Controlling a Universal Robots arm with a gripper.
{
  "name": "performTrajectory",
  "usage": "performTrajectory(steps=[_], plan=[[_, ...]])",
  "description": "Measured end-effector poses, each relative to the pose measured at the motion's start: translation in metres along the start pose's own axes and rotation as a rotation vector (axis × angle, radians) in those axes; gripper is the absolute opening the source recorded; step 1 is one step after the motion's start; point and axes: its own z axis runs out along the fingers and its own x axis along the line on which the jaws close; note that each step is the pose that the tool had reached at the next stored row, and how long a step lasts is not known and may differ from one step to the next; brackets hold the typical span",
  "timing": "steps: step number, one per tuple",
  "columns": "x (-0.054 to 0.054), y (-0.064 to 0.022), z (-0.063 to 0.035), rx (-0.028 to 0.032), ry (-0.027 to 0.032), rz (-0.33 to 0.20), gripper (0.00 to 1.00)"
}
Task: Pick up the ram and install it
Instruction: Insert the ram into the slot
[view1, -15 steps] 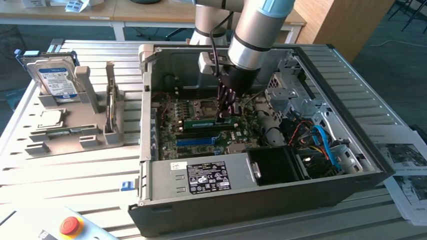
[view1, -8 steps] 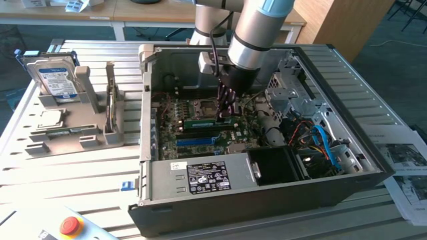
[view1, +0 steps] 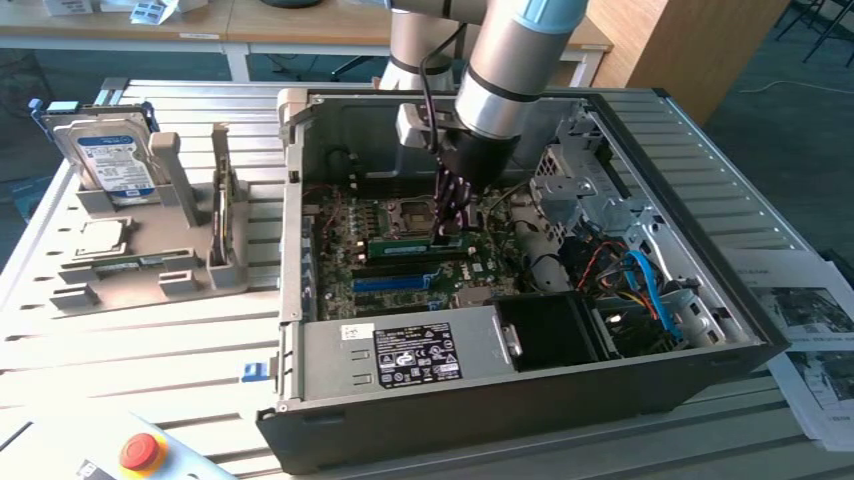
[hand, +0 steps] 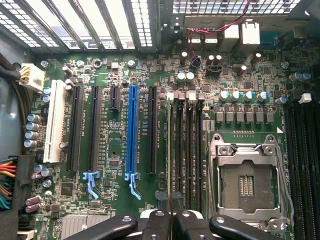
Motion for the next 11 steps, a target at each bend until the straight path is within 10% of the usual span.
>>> performTrajectory(steps=[11], plan=[[-0.0014,0.0006,0.0001,0.0014,0.0061,0.001,0.12]])
